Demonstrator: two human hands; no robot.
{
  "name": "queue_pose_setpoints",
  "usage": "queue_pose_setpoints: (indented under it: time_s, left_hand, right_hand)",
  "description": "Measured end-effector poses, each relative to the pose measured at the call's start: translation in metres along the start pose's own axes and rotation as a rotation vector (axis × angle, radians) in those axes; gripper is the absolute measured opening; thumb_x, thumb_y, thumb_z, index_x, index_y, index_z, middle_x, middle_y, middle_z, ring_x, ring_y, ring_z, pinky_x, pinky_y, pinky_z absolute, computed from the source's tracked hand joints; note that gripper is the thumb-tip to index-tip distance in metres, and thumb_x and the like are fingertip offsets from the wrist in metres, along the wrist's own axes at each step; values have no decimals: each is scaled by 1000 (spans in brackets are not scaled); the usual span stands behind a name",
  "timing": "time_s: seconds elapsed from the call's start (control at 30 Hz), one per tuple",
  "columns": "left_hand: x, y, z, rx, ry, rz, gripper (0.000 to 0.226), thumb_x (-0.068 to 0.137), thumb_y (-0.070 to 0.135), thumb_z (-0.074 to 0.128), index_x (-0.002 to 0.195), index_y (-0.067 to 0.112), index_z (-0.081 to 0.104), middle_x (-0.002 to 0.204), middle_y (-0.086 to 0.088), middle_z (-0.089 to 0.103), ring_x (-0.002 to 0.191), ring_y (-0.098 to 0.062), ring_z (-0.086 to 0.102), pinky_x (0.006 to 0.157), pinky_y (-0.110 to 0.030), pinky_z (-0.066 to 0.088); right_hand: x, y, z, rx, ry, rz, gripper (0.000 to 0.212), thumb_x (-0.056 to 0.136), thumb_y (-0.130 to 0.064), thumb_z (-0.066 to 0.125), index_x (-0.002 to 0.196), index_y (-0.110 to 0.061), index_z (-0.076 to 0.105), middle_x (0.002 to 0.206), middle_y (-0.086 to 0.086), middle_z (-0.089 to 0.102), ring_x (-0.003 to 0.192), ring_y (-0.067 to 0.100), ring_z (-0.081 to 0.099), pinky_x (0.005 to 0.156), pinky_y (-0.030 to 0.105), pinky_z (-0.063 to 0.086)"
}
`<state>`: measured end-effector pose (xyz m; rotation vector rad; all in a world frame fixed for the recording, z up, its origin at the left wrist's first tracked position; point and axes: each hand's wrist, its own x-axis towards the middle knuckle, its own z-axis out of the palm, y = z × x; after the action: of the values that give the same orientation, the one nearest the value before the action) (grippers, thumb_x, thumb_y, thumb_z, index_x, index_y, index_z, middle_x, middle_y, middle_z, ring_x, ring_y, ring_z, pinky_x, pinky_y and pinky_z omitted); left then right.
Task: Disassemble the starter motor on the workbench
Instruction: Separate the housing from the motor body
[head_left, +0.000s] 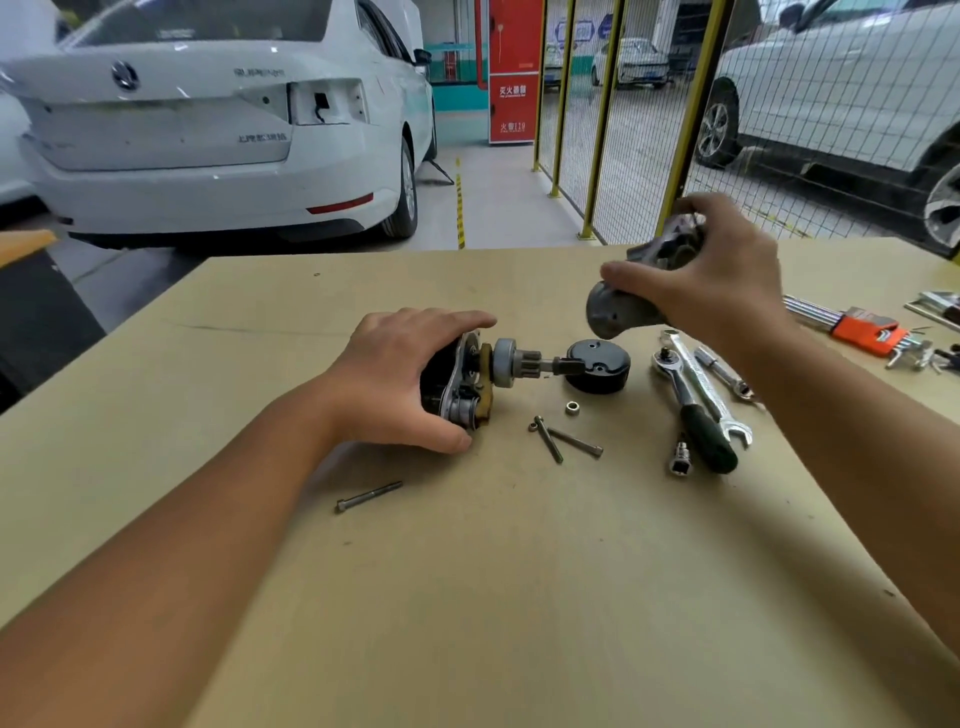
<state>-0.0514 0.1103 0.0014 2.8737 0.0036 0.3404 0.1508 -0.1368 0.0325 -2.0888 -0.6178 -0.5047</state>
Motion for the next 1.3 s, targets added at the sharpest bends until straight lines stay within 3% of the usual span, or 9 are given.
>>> queue_pose_setpoints:
  time_s: [0.17, 0.37, 0.57, 0.63, 0.73, 1.0, 1.1, 1.2, 1.3]
  left_hand:
    - [1, -2, 1, -26, 22, 13, 106, 50, 70, 69, 149, 52, 36, 134, 23, 52, 124, -9, 48, 112, -38, 29]
    - [2, -5, 3, -42, 46, 30, 104, 49, 70, 68, 147, 52, 38, 133, 25, 53, 124, -7, 49, 114, -42, 31]
    - [2, -5, 3, -45, 48, 30, 104, 49, 70, 67, 147, 53, 37, 138, 26, 52, 129, -6, 47, 115, -44, 30]
    - [2, -5, 3, -47, 48, 32, 104, 49, 71, 65, 147, 52, 37, 137, 26, 51, 128, -5, 46, 115, -42, 29]
    - [2, -6, 2, -48, 44, 36, 104, 49, 72, 64, 147, 52, 37, 138, 26, 51, 129, -4, 46, 115, -40, 28]
    - [2, -5, 2, -42, 32, 27, 104, 50, 72, 65, 148, 54, 36, 138, 28, 49, 130, -6, 46, 115, -40, 28]
    - [3, -4, -3, -21, -20, 19, 110, 50, 73, 68, 151, 57, 27, 144, 25, 46, 136, -8, 41, 116, -39, 24]
    - [4, -4, -9, 47, -149, 18, 133, 41, 81, 75, 151, 65, 2, 158, 22, 30, 144, -6, 24, 118, -38, 15]
    - [4, -7, -13, 70, -191, 3, 144, 37, 82, 81, 150, 66, -7, 166, 20, 20, 149, -6, 18, 120, -40, 13]
  right_hand:
    - [32, -16, 44, -171, -253, 27, 98, 46, -79, 79, 124, -23, 59, 101, -3, 59, 91, 20, 59, 74, 42, 61]
    - [52, -21, 77, -372, -436, 51, 77, 37, -85, 72, 83, -26, 55, 83, -2, 59, 73, 16, 54, 62, 35, 54]
    - [56, -32, 90, -599, -584, -16, 85, 40, -91, 68, 91, -24, 58, 85, -4, 60, 76, 18, 56, 65, 33, 50]
    - [53, -32, 92, -566, -534, -40, 75, 60, -86, 66, 90, -17, 60, 86, 0, 62, 79, 22, 59, 63, 33, 48]
    - [47, -33, 83, -288, -375, -1, 43, 95, -48, 58, 82, -9, 65, 82, 12, 66, 73, 27, 59, 55, 30, 40]
    - [-12, -13, 18, -97, -631, 148, 35, 103, -33, 56, 81, -11, 72, 52, 0, 61, 38, 4, 54, 39, 20, 39]
    - [-16, -6, 10, -195, -605, 115, 31, 102, -33, 57, 80, -15, 71, 58, -1, 67, 53, 12, 63, 49, 24, 43]
    - [-23, -2, 15, -339, -581, 19, 17, 97, -36, 63, 94, -22, 71, 90, 0, 68, 85, 22, 63, 70, 34, 48]
    - [-30, 0, 17, -365, -522, 1, 15, 92, -44, 66, 101, -32, 70, 98, -4, 65, 88, 18, 60, 76, 40, 55]
